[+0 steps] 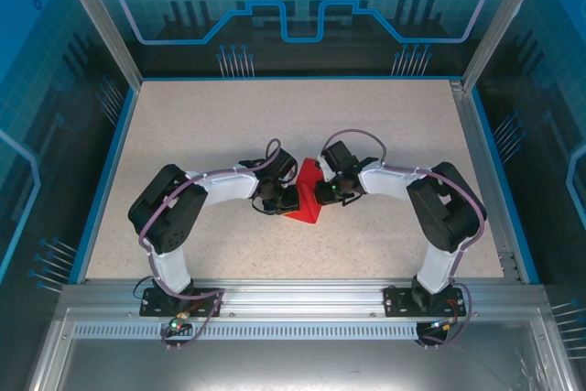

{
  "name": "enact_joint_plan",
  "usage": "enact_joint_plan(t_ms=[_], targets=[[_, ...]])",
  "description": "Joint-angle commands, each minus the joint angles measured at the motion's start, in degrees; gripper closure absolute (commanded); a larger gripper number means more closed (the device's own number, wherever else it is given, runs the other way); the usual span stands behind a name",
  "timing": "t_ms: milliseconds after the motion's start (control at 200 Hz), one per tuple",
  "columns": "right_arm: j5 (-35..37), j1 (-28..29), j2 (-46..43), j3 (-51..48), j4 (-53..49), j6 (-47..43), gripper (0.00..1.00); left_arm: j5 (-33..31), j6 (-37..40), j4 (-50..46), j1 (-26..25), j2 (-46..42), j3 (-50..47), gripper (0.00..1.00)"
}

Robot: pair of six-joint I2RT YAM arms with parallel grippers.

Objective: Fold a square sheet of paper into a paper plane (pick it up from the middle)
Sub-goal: Fold the triangle a second time at the center of the table.

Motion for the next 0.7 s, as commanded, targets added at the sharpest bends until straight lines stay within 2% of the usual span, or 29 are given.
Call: enact_joint_plan(t_ms=[0, 460, 695], targets=[[0.62, 0.89, 1.3, 1.26, -1.35, -0.93, 0.83, -1.25, 0.88, -2.2, 0.59, 0.28, -0.57, 0.88], [0.59, 1.12, 1.98, 2.1, -2.3, -1.43, 0.83, -1.14, 0.99, -2.24, 0.54, 0.15, -0.42, 0.87], [1.38, 1.15, 2.37, 1.6, -2.71, -2.0, 0.83, -1.25, 0.59, -1.22, 0.67, -4.0, -0.97, 0.86]])
